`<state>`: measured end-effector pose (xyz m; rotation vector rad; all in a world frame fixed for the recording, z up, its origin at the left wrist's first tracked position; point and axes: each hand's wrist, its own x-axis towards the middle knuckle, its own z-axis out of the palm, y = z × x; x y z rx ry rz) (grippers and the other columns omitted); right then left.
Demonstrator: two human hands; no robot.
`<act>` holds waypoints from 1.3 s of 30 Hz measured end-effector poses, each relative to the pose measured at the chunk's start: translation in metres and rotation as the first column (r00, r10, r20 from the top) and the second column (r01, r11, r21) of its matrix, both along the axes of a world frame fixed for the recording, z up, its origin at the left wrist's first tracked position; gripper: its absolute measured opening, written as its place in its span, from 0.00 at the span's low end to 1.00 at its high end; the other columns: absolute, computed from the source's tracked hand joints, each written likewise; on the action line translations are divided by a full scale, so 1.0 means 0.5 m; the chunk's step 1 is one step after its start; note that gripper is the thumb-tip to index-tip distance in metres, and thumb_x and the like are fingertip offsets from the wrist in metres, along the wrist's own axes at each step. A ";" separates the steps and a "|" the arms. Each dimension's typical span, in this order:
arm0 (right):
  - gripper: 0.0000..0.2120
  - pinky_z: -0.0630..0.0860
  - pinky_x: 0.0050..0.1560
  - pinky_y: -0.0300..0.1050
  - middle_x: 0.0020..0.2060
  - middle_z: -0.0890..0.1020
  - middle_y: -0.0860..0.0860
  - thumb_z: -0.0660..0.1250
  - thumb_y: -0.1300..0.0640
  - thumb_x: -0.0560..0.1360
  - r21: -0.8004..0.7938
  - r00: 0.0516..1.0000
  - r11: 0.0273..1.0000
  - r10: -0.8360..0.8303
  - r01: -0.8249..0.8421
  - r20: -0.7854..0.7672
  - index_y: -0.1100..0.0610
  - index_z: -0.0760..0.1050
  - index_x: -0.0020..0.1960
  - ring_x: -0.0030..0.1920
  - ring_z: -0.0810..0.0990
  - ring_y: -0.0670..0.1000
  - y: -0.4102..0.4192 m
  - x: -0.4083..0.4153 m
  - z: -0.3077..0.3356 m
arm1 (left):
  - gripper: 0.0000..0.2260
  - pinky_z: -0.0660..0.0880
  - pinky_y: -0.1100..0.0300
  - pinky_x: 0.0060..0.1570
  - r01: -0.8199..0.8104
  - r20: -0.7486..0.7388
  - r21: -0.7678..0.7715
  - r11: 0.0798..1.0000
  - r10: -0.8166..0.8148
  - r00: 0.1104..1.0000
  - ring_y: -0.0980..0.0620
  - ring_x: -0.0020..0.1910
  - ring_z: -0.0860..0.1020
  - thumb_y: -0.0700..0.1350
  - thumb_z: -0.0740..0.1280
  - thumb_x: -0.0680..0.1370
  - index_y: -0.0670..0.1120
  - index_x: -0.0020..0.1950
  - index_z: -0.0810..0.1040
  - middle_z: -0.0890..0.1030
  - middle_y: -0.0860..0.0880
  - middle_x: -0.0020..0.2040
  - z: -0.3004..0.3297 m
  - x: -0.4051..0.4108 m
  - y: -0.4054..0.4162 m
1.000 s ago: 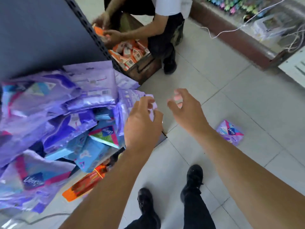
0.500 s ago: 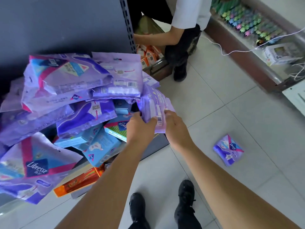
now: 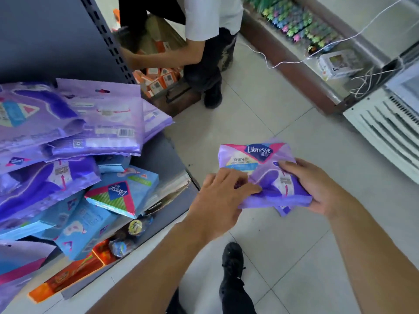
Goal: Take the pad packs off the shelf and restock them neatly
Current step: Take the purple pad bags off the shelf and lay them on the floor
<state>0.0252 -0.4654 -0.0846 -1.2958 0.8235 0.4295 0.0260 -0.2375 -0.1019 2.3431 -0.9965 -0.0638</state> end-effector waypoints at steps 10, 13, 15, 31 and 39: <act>0.12 0.79 0.53 0.56 0.53 0.84 0.56 0.65 0.60 0.78 0.018 0.940 0.943 -0.334 0.334 0.064 0.55 0.74 0.61 0.52 0.84 0.58 -0.054 -0.212 -0.167 | 0.11 0.80 0.50 0.52 -0.548 -0.951 0.064 0.834 0.218 0.220 0.51 0.47 0.84 0.50 0.72 0.75 0.53 0.57 0.76 0.85 0.50 0.51 -0.133 0.004 -0.152; 0.20 0.81 0.50 0.55 0.51 0.84 0.57 0.73 0.57 0.72 -0.107 0.901 0.898 -0.432 0.426 -0.043 0.60 0.73 0.61 0.48 0.85 0.58 -0.086 -0.282 -0.266 | 0.10 0.79 0.47 0.55 -0.369 -0.928 0.185 0.911 0.285 0.241 0.52 0.49 0.83 0.49 0.71 0.76 0.55 0.56 0.76 0.84 0.54 0.51 -0.221 -0.025 -0.209; 0.20 0.82 0.46 0.56 0.48 0.85 0.57 0.72 0.56 0.72 -0.138 0.867 0.877 -0.477 0.460 -0.142 0.62 0.74 0.60 0.44 0.86 0.57 -0.105 -0.318 -0.344 | 0.20 0.79 0.52 0.53 -0.329 -0.910 0.265 0.906 0.348 0.225 0.53 0.51 0.82 0.48 0.73 0.75 0.53 0.63 0.70 0.81 0.53 0.55 -0.279 -0.048 -0.256; 0.17 0.79 0.41 0.42 0.52 0.82 0.52 0.72 0.50 0.74 -0.245 0.847 0.923 -0.373 0.297 -0.379 0.56 0.71 0.56 0.47 0.83 0.51 -0.261 -0.374 -0.865 | 0.18 0.71 0.64 0.37 0.091 -0.712 0.579 0.810 0.448 0.541 0.51 0.47 0.78 0.49 0.73 0.75 0.47 0.60 0.70 0.80 0.49 0.56 -0.804 -0.044 -0.492; 0.12 0.72 0.41 0.26 0.51 0.80 0.48 0.69 0.54 0.77 -0.519 0.787 0.649 -0.612 0.556 0.078 0.53 0.74 0.59 0.44 0.78 0.39 -0.304 -0.311 -0.981 | 0.18 0.73 0.76 0.41 -0.196 -0.778 0.173 0.965 0.256 0.574 0.62 0.47 0.78 0.43 0.74 0.73 0.48 0.61 0.73 0.79 0.56 0.51 -0.934 -0.014 -0.551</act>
